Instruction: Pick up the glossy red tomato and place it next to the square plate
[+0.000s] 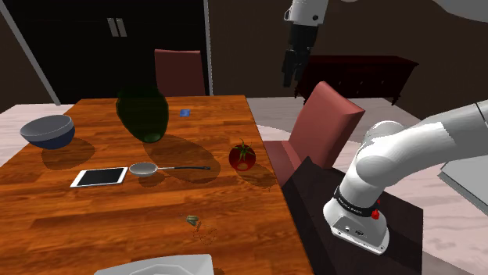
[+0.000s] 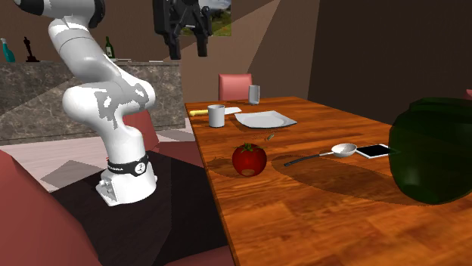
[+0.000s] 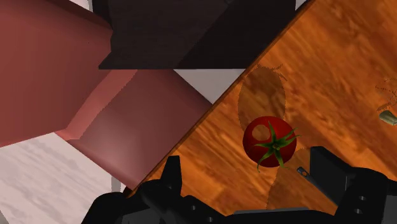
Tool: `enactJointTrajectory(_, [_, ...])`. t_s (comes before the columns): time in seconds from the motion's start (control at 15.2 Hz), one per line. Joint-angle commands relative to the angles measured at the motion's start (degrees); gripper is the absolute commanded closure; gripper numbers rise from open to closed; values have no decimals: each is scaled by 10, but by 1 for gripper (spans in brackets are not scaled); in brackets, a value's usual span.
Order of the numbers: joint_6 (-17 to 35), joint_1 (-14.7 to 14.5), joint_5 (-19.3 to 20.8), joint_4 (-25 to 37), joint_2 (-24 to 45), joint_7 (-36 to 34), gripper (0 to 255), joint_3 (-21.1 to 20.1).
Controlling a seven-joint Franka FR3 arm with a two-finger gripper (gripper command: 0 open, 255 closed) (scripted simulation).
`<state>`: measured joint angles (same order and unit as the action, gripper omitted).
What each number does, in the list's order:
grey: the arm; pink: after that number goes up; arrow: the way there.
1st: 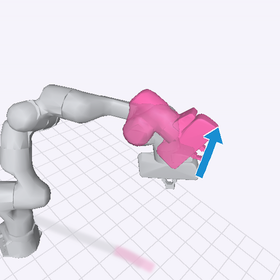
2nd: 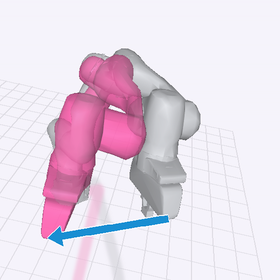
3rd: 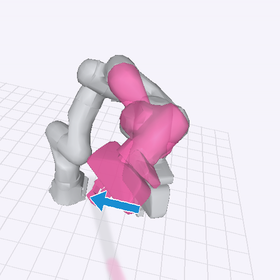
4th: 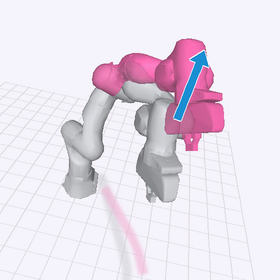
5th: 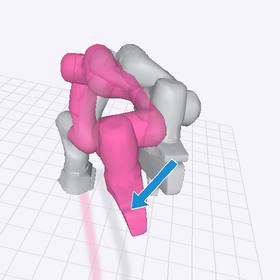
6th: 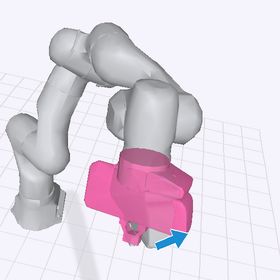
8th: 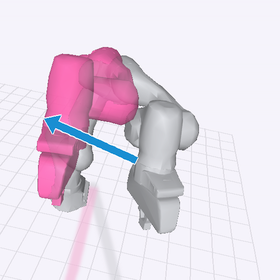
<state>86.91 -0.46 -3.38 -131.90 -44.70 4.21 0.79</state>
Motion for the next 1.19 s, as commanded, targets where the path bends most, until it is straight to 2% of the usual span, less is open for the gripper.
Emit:
enactJointTrajectory(0.0, [0,0,0,0,0,0,0,0])
enactJointTrajectory(0.59, [176,-16,-18,-120,22,-108,0,-117])
enactJointTrajectory(1.12, [342,-9,-2,-164,127,-226,0,-233])
